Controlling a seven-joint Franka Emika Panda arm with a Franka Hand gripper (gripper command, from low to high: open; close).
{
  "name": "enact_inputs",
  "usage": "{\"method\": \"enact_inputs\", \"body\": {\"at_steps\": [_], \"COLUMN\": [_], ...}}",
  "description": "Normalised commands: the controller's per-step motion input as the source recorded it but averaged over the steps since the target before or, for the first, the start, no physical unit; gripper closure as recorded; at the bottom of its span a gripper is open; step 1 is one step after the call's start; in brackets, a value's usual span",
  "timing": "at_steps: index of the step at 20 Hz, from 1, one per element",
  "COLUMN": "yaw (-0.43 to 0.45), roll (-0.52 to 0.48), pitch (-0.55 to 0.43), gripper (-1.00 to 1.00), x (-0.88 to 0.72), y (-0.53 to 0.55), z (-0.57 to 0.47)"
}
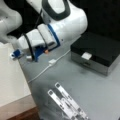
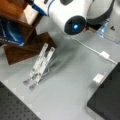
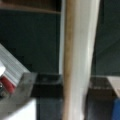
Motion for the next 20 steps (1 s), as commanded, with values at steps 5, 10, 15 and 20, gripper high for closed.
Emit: {"method": "enact_inputs", "body": {"at_steps": [5,10,15,20], "yaw": [0.217,0.205,0.193,0.151], "roll": [-0.174,-0.131,-0.099,-0.09], "pitch": [0.138,0.141,0.127,0.069], "gripper": [1.0,1.0,1.0,1.0], "x": [0.0,-0.03,-0.01,0.13], "y": [0.45,0.44,0.44,0.39], "z": [0.03,0.11,0.21,0.21]}}
